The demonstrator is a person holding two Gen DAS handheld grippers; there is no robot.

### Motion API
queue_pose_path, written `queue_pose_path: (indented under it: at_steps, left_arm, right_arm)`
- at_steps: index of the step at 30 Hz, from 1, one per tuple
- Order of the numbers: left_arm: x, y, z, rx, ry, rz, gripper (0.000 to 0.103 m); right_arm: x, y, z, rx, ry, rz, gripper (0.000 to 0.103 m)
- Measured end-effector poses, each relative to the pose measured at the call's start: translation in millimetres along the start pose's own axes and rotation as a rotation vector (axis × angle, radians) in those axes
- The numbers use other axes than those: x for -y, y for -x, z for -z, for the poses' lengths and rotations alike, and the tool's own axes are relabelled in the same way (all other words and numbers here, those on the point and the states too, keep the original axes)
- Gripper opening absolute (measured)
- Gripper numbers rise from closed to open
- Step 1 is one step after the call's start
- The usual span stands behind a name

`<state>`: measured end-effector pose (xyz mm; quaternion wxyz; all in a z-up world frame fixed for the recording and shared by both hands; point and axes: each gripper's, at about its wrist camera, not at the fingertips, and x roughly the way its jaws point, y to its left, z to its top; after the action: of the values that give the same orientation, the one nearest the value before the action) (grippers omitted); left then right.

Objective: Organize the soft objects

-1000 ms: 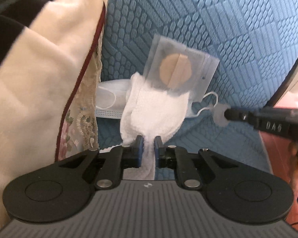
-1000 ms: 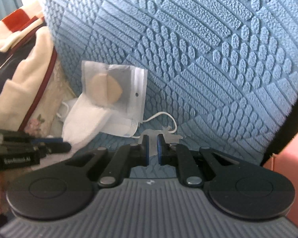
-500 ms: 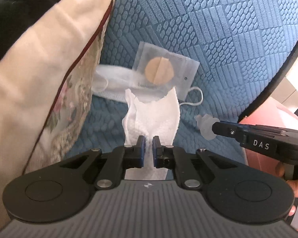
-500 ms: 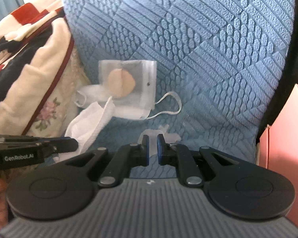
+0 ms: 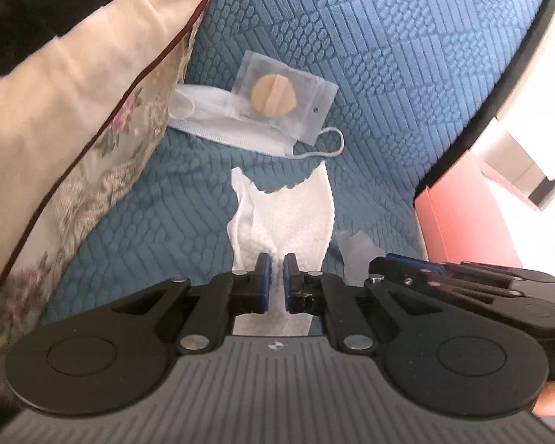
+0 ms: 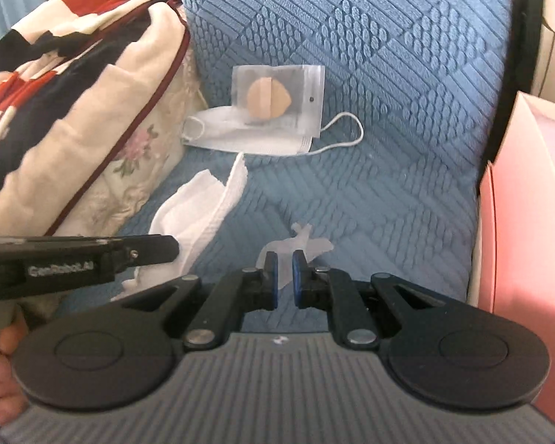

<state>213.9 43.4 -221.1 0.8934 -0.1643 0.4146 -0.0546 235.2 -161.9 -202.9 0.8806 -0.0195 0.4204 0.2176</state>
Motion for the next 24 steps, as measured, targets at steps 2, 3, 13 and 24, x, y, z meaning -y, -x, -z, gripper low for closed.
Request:
queue_pose_path:
  at_steps: [2, 3, 13, 24]
  left_arm:
    - [-0.8, 7.8, 8.3, 0.005, -0.001, -0.001, 0.009]
    - [-0.1, 11.0, 12.8, 0.004, 0.001, 0.002, 0.009]
    - [13.9, 27.4, 47.9, -0.012, 0.000, 0.027, 0.009]
    - [17.3, 29.9, 64.7, -0.028, -0.027, 0.006, 0.009]
  right_arm:
    - [-2.9, 9.9, 8.3, 0.003, 0.001, 0.001, 0.011]
    - [-3.6, 13.7, 12.4, 0.002, -0.005, -0.001, 0.011]
    - [-15.3, 45.6, 51.4, -0.011, -0.018, 0.024, 0.011]
    - [-23.5, 61.1, 89.0, -0.040, -0.033, 0.058, 0.012]
